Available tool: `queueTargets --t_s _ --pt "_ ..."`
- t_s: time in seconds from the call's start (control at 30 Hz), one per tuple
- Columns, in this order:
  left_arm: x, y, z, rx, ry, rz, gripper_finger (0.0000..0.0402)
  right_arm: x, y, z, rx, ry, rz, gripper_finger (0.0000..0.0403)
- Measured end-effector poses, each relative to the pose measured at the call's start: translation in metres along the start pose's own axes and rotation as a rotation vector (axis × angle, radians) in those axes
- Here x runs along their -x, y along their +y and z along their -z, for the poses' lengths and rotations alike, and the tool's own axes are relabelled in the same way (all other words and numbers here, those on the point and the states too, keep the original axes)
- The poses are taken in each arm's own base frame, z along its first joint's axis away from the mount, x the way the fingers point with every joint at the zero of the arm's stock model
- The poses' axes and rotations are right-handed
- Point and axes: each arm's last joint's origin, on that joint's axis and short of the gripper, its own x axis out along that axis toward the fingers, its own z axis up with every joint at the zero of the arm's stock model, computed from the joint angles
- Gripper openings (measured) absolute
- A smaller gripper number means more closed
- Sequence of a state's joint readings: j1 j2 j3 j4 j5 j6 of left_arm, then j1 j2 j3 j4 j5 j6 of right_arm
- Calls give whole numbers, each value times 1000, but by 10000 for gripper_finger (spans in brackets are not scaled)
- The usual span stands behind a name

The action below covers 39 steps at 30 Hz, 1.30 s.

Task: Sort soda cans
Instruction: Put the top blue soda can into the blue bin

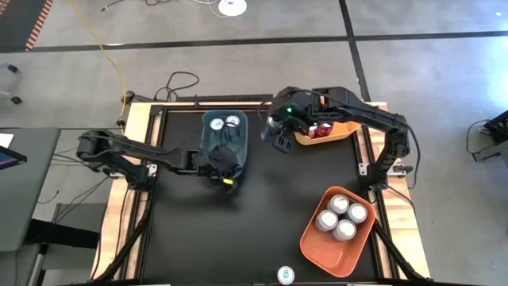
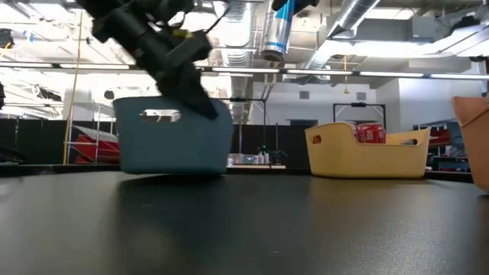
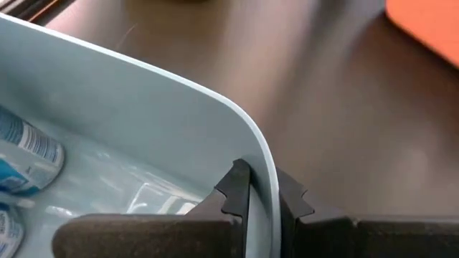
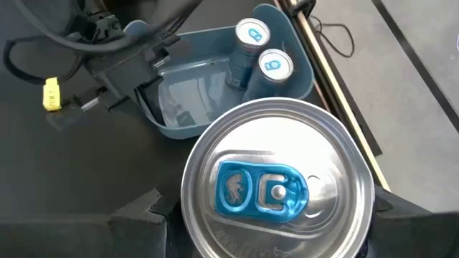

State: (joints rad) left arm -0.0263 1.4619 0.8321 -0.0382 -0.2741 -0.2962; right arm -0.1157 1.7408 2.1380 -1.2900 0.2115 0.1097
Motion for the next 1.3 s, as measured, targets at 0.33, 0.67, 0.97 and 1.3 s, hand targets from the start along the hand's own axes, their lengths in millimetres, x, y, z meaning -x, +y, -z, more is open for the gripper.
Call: queueTargets --t_s 0.33,0.67,0.97,1.3 --pt "-41 -25 -19 -19 23 7 18 18 28 17 17 56 64 238" --pt "-40 -28 -27 -10 -18 61 98 25 31 47 -29 50 78 238" --pt "-27 -27 -36 -60 -58 66 220 8 27 65 -72 -28 66 238" --pt "73 1 -57 -163 -86 -65 241 -62 23 49 -14 -117 -10 238"
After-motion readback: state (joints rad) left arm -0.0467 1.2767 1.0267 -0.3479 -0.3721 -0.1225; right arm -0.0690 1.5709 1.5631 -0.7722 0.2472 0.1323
